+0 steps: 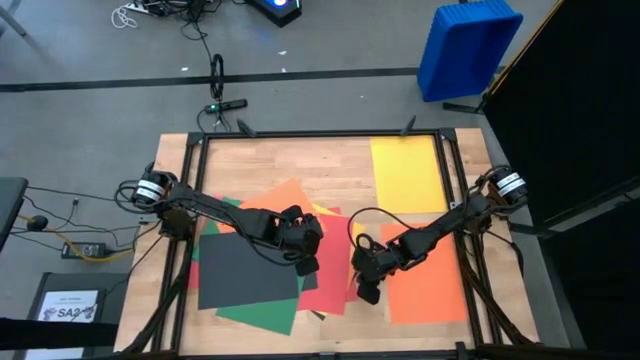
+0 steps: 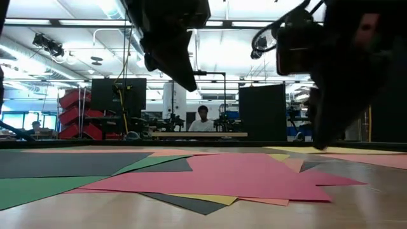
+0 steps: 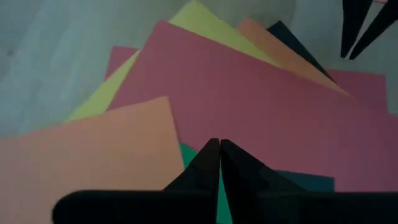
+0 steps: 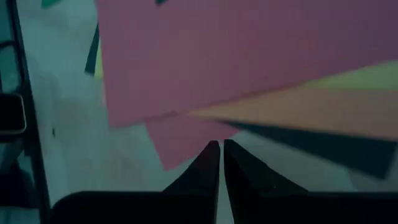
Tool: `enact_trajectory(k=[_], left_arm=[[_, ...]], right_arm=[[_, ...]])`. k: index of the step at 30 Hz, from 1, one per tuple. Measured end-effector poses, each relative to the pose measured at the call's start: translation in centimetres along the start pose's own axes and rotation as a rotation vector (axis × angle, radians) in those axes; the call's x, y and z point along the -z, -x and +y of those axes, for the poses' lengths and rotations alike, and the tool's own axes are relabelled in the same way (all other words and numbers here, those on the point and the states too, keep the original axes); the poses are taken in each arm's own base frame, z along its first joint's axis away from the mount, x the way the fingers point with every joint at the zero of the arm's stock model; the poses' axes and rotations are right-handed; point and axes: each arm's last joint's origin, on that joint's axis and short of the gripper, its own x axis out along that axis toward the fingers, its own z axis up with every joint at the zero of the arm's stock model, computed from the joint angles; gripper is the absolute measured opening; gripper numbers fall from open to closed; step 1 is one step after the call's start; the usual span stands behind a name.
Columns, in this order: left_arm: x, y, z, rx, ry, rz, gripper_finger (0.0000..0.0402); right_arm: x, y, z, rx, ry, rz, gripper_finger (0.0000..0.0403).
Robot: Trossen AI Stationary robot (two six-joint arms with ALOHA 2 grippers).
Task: Organize paper
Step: Stack the orange colored paper on top of the orange colored paper
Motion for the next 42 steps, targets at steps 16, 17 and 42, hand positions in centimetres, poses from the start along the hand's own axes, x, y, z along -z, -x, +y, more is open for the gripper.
enact_trajectory(k=[16,17,42], left_arm=[[2.2,3.7,6.2,-0.014,0.097,-0.143,0.0],[2.8,4.1,6.6,-0.007,0.115,-0.16,0.0],[3.5,4.5,15.8,-0.011,0.108,-0.219,0.0]], right_arm=[[-6.8,1.0,-3.2,-0.014,0.12,-0.34,0.0002],[-7.2,1.1,-3.2,-0.028,0.137,-0.371,0.0002],[-14.8,3.0,-9.5,-0.075,0.197,-0.654,0.0001]])
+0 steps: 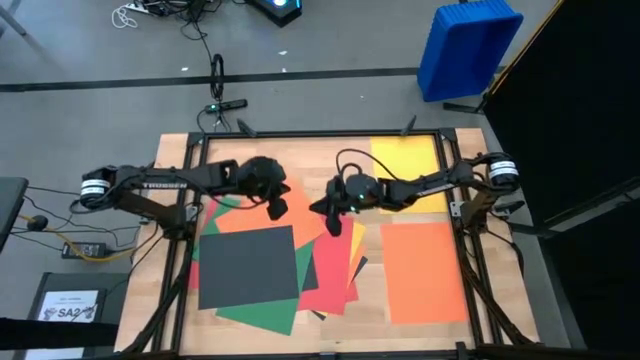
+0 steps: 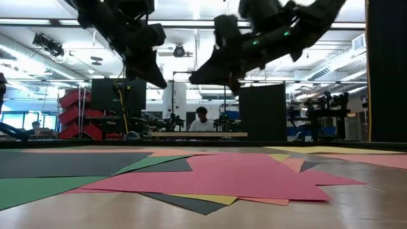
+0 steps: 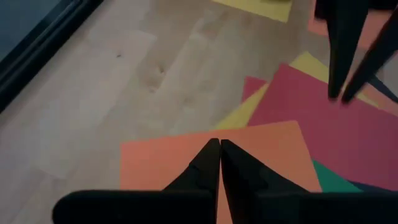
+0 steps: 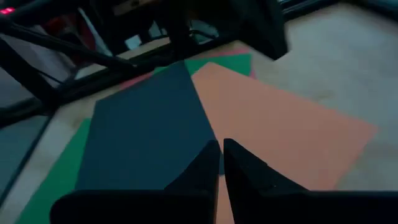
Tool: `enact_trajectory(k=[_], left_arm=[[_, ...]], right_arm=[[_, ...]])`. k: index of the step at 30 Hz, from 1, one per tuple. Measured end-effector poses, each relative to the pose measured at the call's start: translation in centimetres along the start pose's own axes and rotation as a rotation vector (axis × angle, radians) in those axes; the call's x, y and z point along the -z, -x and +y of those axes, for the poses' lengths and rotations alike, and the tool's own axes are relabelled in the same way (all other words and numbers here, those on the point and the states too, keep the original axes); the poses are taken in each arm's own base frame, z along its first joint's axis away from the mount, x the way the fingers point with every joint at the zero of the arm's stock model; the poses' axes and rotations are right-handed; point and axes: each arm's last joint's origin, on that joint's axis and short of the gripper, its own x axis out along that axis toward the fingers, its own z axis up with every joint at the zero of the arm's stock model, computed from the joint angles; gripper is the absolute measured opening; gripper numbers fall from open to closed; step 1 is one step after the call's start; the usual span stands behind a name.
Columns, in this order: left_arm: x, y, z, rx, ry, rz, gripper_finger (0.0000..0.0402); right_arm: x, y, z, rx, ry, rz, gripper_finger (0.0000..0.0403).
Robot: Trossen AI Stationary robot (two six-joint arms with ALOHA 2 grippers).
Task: Organize paper
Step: Stack the orange colored paper on top of the orange colored paper
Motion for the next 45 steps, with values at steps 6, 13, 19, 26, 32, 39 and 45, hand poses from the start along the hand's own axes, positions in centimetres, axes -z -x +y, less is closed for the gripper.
enact_trajectory(k=[6,13,19,26,32,39,45], left_arm=[[0.2,-0.5,2.0,0.022,0.027,-0.009,0.0],[4.4,-2.3,4.2,0.033,0.174,0.045,0.0],[7.4,-3.1,5.4,0.014,0.334,0.09,0.0],[8.2,-3.3,5.6,-0.008,0.363,0.117,0.0012],[8.3,-3.3,6.3,-0.07,0.38,0.105,0.0038],[8.2,-3.2,7.4,-0.08,0.411,0.096,0.0067],[7.6,-3.3,6.5,0.047,0.331,0.059,0.0071]], right_arm=[[-0.2,-3.5,-0.3,-0.073,0.024,0.152,0.0],[0.2,-4.3,-0.8,-0.02,0.063,0.319,0.0005],[0.9,-3.9,-1.3,0.078,0.167,0.395,0.0031],[2.0,-3.4,-1.6,0.112,0.244,0.516,0.0119],[2.9,-3.6,0.8,0.02,0.481,0.541,0.0186],[4.0,-4.1,1.8,0.077,0.356,0.541,0.0234],[3.5,-4.1,0.0,0.102,0.17,0.543,0.0237]])
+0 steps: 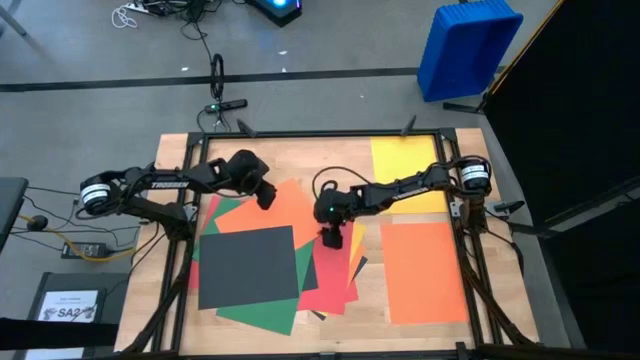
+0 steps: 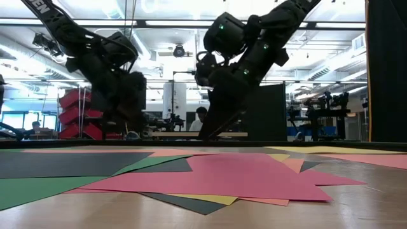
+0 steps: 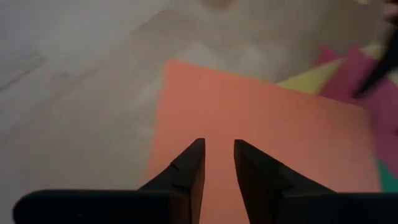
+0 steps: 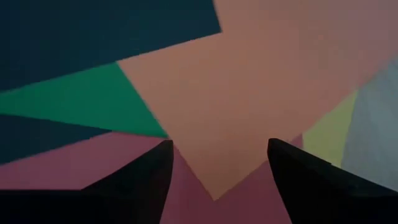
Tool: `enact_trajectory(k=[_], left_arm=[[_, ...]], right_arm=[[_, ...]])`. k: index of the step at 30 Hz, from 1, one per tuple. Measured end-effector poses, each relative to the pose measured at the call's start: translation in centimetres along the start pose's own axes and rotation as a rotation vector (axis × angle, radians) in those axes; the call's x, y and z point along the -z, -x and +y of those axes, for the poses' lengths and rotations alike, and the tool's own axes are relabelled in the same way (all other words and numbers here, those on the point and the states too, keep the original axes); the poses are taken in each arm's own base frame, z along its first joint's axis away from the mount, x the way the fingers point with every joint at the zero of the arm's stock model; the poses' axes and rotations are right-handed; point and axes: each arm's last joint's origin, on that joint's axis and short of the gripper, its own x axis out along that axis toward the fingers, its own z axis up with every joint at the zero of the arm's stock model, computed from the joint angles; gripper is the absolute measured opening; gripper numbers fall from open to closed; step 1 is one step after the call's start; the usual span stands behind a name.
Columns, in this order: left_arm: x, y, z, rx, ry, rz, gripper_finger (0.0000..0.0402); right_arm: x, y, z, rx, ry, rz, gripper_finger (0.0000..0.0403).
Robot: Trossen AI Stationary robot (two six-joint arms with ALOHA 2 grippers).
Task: Organize paper
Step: Stack the orange colored paper on top of the orange colored paper
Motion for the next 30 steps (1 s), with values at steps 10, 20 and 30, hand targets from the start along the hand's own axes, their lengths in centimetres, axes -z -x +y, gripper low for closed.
enact_trajectory(k=[10,20,30], left_arm=[[2.5,-0.2,-3.1,0.082,-0.148,0.179,0.0046],[3.7,-0.1,-7.2,0.119,-0.305,0.195,0.0037],[5.8,-0.5,-8.4,0.145,-0.296,0.336,0.0037]], right_arm=[[-0.3,0.3,-2.9,-0.106,-0.235,0.014,0.0238],[0.1,0.2,-4.3,-0.098,-0.38,0.053,0.0241],[0.1,0.2,-4.3,-0.095,-0.416,0.062,0.0241]])
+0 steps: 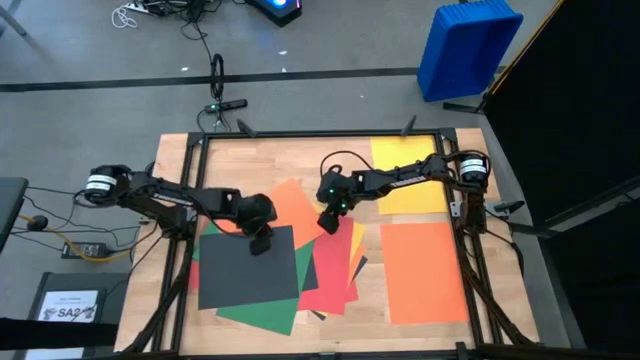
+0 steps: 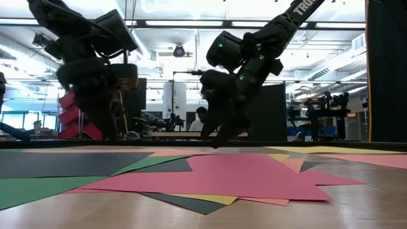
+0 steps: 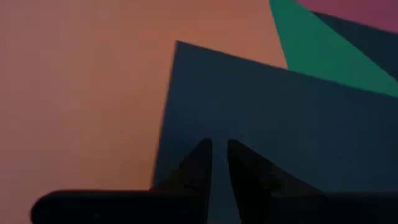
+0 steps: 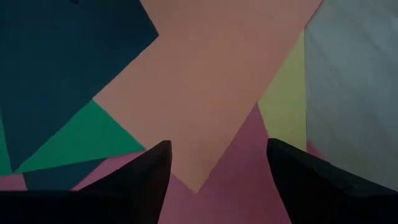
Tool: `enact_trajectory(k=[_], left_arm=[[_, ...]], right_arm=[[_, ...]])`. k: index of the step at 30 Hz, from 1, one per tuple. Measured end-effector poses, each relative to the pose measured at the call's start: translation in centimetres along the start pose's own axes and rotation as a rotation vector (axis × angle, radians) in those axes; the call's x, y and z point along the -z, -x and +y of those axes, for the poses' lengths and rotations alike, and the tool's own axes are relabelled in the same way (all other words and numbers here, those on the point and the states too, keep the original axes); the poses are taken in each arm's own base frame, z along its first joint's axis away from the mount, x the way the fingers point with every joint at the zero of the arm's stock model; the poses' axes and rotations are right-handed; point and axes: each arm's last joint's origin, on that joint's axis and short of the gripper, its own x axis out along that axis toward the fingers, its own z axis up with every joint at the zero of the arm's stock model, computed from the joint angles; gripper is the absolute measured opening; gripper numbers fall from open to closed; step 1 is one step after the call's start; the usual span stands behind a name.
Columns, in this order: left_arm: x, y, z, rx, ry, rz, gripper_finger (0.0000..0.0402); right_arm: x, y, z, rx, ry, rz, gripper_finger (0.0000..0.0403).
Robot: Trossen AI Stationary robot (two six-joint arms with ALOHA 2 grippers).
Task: Organize paper
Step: Stack the orange colored paper on top of the orange colored paper
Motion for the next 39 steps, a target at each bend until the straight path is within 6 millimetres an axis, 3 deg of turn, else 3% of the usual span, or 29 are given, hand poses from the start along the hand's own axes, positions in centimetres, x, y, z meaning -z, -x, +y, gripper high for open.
enact_trajectory(k=[14,20,27,39], left_arm=[[-0.1,-4.0,-0.2,0.041,-0.004,0.038,0.0037],[-0.6,-4.3,-0.3,0.061,-0.011,-0.007,0.0037],[-0.6,-4.3,-0.3,0.055,-0.012,-0.011,0.0037],[-0.6,-4.4,-0.3,0.051,-0.013,-0.015,0.0037]], right_arm=[[0.4,0.0,0.0,-0.004,-0.043,0.038,0.0245],[0.8,-0.6,-0.6,0.036,-0.075,0.08,0.0247],[1.1,-2.4,-1.0,-0.031,-0.103,0.107,0.0242],[0.0,-2.3,-1.5,-0.172,-0.135,0.064,0.0239]])
